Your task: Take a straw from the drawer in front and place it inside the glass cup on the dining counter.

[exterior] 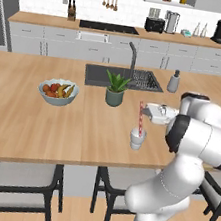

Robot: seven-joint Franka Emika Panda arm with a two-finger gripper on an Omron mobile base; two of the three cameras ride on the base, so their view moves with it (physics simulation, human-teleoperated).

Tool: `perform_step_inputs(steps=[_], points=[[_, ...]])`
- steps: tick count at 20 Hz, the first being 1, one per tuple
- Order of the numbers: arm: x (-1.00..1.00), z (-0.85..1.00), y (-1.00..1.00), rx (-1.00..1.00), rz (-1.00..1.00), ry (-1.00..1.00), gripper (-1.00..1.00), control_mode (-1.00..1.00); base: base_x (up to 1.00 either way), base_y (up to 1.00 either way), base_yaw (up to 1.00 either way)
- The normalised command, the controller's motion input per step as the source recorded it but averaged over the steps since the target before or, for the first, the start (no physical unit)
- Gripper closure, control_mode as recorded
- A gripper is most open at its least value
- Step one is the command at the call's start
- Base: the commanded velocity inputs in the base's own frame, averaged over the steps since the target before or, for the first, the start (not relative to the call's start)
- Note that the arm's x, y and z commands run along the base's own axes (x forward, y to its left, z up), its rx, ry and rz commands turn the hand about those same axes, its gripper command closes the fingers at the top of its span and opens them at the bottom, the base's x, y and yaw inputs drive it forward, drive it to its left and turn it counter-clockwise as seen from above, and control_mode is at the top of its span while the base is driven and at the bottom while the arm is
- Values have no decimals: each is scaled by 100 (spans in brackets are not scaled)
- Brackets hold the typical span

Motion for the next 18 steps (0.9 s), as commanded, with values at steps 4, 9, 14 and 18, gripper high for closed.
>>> perform_step_inputs(steps=[4,9,14,18], points=[[1,-16,-1,4,6,0,100,-100,0,0,0],[2,-13,-1,5,6,0,100,-100,0,0,0],[25,-1,-2,6,6,0,100,-100,0,0,0],[42,6,-8,4,8,0,100,-100,0,0,0]])
